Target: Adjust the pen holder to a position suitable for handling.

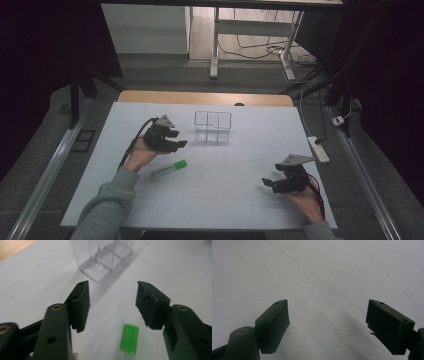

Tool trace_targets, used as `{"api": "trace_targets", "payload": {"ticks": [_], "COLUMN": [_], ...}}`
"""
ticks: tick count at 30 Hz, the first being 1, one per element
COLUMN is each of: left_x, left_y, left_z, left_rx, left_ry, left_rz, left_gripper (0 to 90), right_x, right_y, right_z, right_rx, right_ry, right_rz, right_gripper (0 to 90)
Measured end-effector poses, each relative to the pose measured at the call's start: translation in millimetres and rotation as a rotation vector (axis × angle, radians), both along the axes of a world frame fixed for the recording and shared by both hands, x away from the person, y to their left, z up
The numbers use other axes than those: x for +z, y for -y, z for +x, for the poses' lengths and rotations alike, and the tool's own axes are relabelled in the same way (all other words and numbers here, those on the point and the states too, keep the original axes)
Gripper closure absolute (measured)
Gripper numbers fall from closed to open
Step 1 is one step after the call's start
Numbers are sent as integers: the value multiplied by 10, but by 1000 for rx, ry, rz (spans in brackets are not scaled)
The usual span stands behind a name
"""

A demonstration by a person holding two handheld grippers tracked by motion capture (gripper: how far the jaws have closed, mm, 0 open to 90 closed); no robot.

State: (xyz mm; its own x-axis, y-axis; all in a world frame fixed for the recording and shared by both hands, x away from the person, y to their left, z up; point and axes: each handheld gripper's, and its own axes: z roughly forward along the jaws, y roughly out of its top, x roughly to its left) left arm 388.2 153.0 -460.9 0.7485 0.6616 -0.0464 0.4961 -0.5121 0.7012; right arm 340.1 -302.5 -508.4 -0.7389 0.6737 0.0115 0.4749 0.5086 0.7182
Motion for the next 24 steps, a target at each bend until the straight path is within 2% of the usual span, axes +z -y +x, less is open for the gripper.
{"api": "trace_targets", "payload": {"ticks": [5,11,19,22,24], "left_x": [46,62,46,35,25], "left_y": [-74,-140,-112,-75,-60], "left_z": [-142,-245,-281,-284,-280], "left_rx": [-10,-30,-63,-65,-76], "left_ry": [-6,-31,-73,-86,-111], "left_rz": [15,29,72,110,125], "left_gripper": [392,354,323,325,321], "right_x": [4,24,24,24,25], "right_y": [10,13,21,18,23], "right_z": [-6,-18,-28,-31,-30], "right_rx": [-3,-10,-5,-6,-6], "right_ry": [0,7,8,8,8], "right_rz": [0,4,-5,-5,-6], "right_gripper": [178,178,178,178,178]}}
